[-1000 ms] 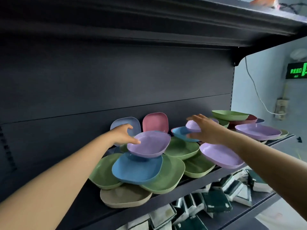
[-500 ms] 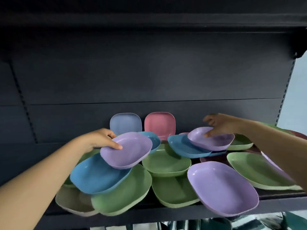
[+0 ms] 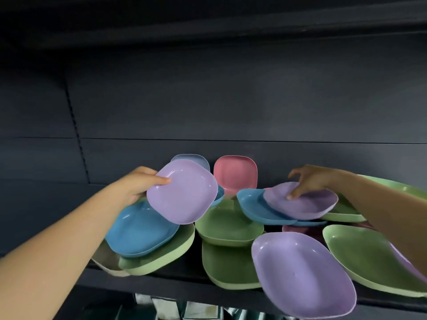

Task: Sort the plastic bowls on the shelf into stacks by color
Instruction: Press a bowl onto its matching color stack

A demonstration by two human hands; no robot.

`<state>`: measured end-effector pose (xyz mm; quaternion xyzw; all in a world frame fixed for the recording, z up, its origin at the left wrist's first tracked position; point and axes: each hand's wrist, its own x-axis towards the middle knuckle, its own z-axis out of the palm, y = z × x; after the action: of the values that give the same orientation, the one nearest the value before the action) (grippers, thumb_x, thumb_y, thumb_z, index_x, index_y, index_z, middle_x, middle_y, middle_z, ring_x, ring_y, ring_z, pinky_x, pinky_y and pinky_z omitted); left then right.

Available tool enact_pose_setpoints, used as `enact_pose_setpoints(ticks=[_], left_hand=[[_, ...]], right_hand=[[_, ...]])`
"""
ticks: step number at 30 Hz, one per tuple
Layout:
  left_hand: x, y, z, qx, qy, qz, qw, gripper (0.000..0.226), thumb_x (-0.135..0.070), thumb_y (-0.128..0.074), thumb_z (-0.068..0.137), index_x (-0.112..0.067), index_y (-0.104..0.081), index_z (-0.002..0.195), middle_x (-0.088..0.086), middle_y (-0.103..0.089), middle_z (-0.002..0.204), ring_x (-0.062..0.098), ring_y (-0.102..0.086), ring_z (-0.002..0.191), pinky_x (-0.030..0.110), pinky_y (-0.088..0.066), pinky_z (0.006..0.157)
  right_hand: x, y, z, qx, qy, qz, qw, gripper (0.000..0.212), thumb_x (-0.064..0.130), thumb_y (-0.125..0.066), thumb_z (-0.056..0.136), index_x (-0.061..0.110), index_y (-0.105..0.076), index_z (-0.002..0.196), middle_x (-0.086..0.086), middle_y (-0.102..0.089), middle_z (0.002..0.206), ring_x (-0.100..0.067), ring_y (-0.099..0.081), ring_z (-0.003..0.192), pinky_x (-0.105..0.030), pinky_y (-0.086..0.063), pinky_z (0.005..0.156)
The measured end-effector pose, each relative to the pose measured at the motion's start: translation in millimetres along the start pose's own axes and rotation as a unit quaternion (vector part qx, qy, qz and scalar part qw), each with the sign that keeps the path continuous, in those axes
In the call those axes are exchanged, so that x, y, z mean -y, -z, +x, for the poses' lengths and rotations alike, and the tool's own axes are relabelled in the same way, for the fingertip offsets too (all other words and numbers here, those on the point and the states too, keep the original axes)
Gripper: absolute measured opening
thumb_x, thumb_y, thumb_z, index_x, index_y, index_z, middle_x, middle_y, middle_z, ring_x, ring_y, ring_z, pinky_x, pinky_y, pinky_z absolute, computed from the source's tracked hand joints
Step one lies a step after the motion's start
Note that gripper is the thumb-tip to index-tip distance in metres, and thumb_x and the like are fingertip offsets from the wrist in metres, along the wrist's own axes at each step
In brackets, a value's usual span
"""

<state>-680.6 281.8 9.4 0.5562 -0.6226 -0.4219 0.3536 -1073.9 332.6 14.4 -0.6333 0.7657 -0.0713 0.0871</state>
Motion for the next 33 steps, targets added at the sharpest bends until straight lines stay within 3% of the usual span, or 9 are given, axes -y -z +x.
enact_pose_setpoints(ticks=[3,7,9,12,15,23,28,31,33], left_hand=[[-1.0,-5.9,-1.8,-0.001,0.001,-0.003,1.000,0.020,-0.008,-0.063,0.088,0.005,-0.064,0.104,0.015,-0.068,0.093,0.026,-0.064,0.078,0.029,-0.049,0.064],[-4.4,-11.0,-0.5,-0.008,0.003,-0.028,1.000,0.018,-0.008,-0.060,0.090,0.002,-0.062,0.104,0.015,-0.067,0.100,0.026,-0.063,0.084,0.030,-0.050,0.068],[-6.7,-12.2,0.1,-0.014,0.003,-0.047,0.999,0.012,-0.007,-0.059,0.090,0.000,-0.062,0.100,0.014,-0.066,0.097,0.028,-0.063,0.085,0.032,-0.050,0.072],[-7.4,-12.7,1.6,-0.024,0.007,-0.066,0.997,0.011,-0.008,-0.061,0.089,0.000,-0.062,0.098,0.014,-0.066,0.097,0.031,-0.062,0.088,0.039,-0.049,0.081],[-7.1,-12.9,2.1,-0.022,0.009,-0.088,0.996,0.010,-0.008,-0.061,0.089,-0.001,-0.062,0.096,0.014,-0.067,0.098,0.031,-0.063,0.089,0.041,-0.049,0.086],[-10.5,-15.1,1.2,-0.026,0.005,-0.153,0.988,0.010,-0.006,-0.052,0.094,-0.006,-0.059,0.087,0.008,-0.064,0.089,0.020,-0.061,0.077,0.029,-0.048,0.063],[-10.9,0.6,-6.7,-0.049,-0.004,-0.205,0.978,0.019,-0.004,-0.050,0.095,0.001,-0.055,0.113,0.013,-0.061,0.106,0.028,-0.060,0.093,0.036,-0.049,0.079],[-5.6,21.9,-12.4,-0.071,-0.008,-0.222,0.972,0.022,-0.004,-0.050,0.095,0.003,-0.053,0.116,0.015,-0.058,0.111,0.030,-0.058,0.096,0.037,-0.048,0.081],[1.0,42.7,-14.0,-0.086,-0.013,-0.226,0.970,0.026,-0.004,-0.050,0.095,0.003,-0.053,0.120,0.015,-0.059,0.114,0.029,-0.058,0.097,0.037,-0.048,0.080]], right_hand=[[0.8,-1.5,4.7,-0.003,0.011,0.044,0.999,0.060,0.037,-0.079,0.072,0.015,-0.057,0.124,-0.001,-0.057,0.112,-0.017,-0.054,0.096,-0.026,-0.042,0.080],[4.8,-1.0,8.8,0.021,0.036,0.079,0.996,0.011,0.023,-0.075,0.077,0.014,-0.072,0.083,-0.002,-0.068,0.088,-0.015,-0.057,0.080,-0.021,-0.044,0.065],[4.8,-0.8,9.5,0.024,0.035,0.105,0.994,0.013,0.022,-0.074,0.079,0.011,-0.071,0.073,0.000,-0.062,0.074,-0.017,-0.053,0.074,-0.023,-0.041,0.063],[5.1,-0.4,8.6,0.012,0.027,0.171,0.985,0.026,0.022,-0.073,0.080,-0.003,-0.069,0.081,-0.006,-0.058,0.073,-0.020,-0.049,0.071,-0.027,-0.038,0.068],[11.5,2.0,2.5,0.010,0.031,0.213,0.976,0.018,0.021,-0.070,0.083,0.004,-0.069,0.077,-0.008,-0.062,0.075,-0.022,-0.053,0.069,-0.028,-0.041,0.067],[31.4,18.5,-8.5,-0.035,0.012,0.272,0.962,0.027,0.027,-0.057,0.093,0.006,-0.055,0.076,-0.012,-0.054,0.079,-0.024,-0.046,0.069,-0.027,-0.037,0.058],[67.1,24.8,-12.6,-0.092,-0.019,0.466,0.880,0.023,0.019,-0.053,0.096,0.002,-0.059,0.109,-0.017,-0.059,0.104,-0.028,-0.055,0.087,-0.034,-0.049,0.071],[105.1,25.8,-19.9,-0.086,-0.013,0.541,0.836,0.022,0.013,-0.056,0.094,0.001,-0.055,0.112,-0.014,-0.058,0.103,-0.025,-0.056,0.085,-0.033,-0.049,0.070],[132.7,24.9,-21.2,-0.063,0.003,0.550,0.833,0.031,0.011,-0.063,0.089,-0.003,-0.055,0.115,-0.013,-0.062,0.105,-0.026,-0.059,0.089,-0.034,-0.050,0.070]])
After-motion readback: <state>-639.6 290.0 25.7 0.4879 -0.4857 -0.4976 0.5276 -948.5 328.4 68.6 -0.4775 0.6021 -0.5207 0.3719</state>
